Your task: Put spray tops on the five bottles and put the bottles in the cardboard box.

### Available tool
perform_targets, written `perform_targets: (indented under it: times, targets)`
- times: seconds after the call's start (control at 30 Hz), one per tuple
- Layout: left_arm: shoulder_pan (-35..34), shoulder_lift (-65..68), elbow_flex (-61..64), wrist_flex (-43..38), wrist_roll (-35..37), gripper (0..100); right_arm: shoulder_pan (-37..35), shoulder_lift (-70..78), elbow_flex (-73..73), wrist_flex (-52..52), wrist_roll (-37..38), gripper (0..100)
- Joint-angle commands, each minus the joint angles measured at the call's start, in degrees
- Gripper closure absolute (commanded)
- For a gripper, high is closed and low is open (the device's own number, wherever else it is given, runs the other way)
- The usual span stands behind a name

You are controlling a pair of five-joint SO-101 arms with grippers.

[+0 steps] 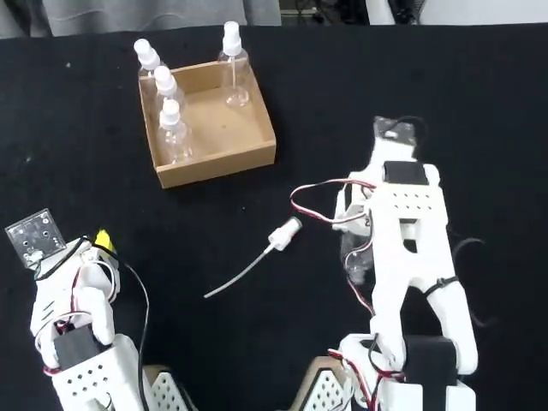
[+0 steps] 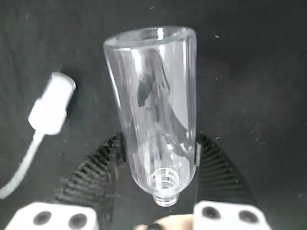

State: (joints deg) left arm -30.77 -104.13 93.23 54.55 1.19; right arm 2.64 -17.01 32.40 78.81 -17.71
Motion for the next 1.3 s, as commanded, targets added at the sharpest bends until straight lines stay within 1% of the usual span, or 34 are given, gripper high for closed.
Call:
perform_targets:
  times: [0.0,0.1,0.2,0.3,0.33,0.47,0.57,0.9,1.03,1.1,1.27]
  targets:
    - [-0.75,-0.44,-0.22,0.26,0.00,81,1.32,0.13,-4.00,-1.41,-12.48,84.9]
    - [-0.75,-0.44,-0.22,0.26,0.00,81,1.32,-0.04,-3.82,-2.90,-19.60,85.2]
    - [-0.75,-0.44,-0.22,0.26,0.00,81,1.05,-0.13,-3.82,-2.90,-22.86,85.0]
    - [-0.75,-0.44,-0.22,0.26,0.00,81,1.05,-0.31,-3.91,-2.99,-23.65,85.0]
    - [-0.75,-0.44,-0.22,0.26,0.00,81,1.05,-0.31,-3.91,-3.16,-24.97,85.0]
    - [-0.75,-0.44,-0.22,0.26,0.00,81,1.32,0.04,-3.82,-4.57,-34.02,85.0]
    - [-0.75,-0.44,-0.22,0.26,0.00,81,1.32,0.13,-3.82,-4.57,-39.03,85.0]
    - [-0.75,-0.44,-0.22,0.26,0.00,81,1.32,0.13,-3.74,-4.75,-52.75,84.9]
    - [-0.75,-0.44,-0.22,0.26,0.00,81,2.11,0.22,-1.89,-8.44,-57.76,84.8]
    - [-0.84,-0.44,-0.22,0.26,0.00,81,3.16,0.22,-0.31,-11.78,-58.90,84.8]
    - [-0.84,-0.44,-0.22,0.26,0.00,81,7.65,0.22,3.47,-18.99,-58.99,84.8]
